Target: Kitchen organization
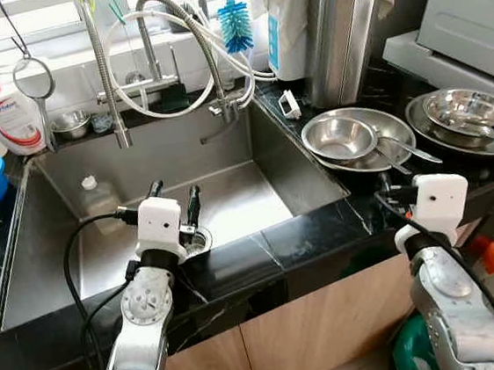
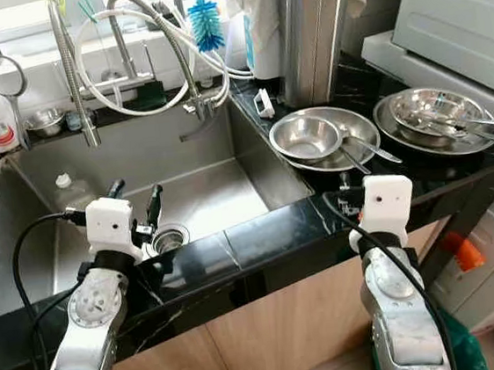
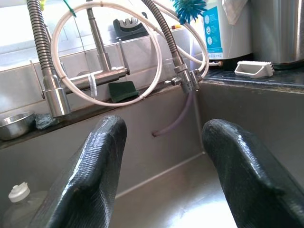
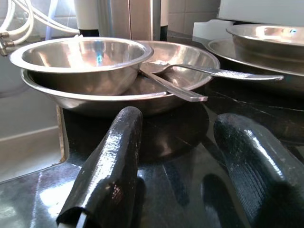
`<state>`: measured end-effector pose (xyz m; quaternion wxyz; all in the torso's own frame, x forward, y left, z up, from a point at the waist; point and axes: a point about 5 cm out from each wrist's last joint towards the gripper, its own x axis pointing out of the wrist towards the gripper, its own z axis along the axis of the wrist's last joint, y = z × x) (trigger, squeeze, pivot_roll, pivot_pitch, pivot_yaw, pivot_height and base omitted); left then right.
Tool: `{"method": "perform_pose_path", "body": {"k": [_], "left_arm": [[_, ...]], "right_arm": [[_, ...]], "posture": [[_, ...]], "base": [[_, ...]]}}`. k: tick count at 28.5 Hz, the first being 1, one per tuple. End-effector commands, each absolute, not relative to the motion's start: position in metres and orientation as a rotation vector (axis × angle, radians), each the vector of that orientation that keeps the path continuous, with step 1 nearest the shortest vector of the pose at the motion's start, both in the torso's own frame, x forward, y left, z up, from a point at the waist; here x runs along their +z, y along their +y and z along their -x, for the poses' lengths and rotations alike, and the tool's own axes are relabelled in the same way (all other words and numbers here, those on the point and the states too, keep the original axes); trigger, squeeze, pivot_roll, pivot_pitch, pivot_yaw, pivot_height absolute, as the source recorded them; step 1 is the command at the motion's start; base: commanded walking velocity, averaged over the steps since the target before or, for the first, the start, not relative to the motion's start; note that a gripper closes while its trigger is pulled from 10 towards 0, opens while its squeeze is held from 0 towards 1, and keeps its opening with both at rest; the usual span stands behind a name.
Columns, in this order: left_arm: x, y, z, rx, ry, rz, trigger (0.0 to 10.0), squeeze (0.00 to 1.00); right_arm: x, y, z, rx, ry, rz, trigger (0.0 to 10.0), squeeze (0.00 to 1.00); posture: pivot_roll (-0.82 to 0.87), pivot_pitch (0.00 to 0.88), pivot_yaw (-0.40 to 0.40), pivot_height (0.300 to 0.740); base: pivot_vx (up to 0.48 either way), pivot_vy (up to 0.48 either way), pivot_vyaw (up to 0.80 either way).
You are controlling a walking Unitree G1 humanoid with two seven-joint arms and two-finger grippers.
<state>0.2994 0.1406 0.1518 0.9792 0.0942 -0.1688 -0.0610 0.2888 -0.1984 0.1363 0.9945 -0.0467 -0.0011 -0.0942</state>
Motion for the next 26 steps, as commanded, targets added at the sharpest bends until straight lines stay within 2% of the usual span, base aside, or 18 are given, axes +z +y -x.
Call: {"method": "perform_pose_path", "body": {"k": [1,17,18,19,26], "left_arm": [[0.155,0.142,-0.3,-0.117,-0.351,-0.194,10.0,0.0],[0.155,0.143,-0.299,-0.112,-0.349,-0.195,10.0,0.0],[0.155,0.143,-0.299,-0.112,-0.349,-0.195,10.0,0.0],[0.155,0.143,-0.3,-0.111,-0.348,-0.195,10.0,0.0],[0.155,0.143,-0.3,-0.111,-0.348,-0.195,10.0,0.0]], "right_arm": [[0.142,-0.2,-0.294,-0.191,-0.022,0.102,10.0,0.0],[0.15,-0.204,-0.303,-0.192,-0.061,0.111,10.0,0.0],[0.15,-0.204,-0.304,-0.195,-0.062,0.11,2.6,0.0],[0.151,-0.204,-0.304,-0.195,-0.065,0.11,0.0,0.0],[0.152,-0.202,-0.307,-0.186,-0.068,0.107,0.0,0.0]], "posture": [[-0.1,0.0,0.058,0.74],[-0.1,0.0,0.057,0.74],[-0.1,0.0,0.057,0.74],[-0.1,0.0,0.057,0.74],[-0.1,0.0,0.057,0.74]], "base": [[0.0,0.0,0.0],[0.0,0.0,0.0],[0.0,0.0,0.0],[0.0,0.0,0.0],[0.0,0.0,0.0]]}}
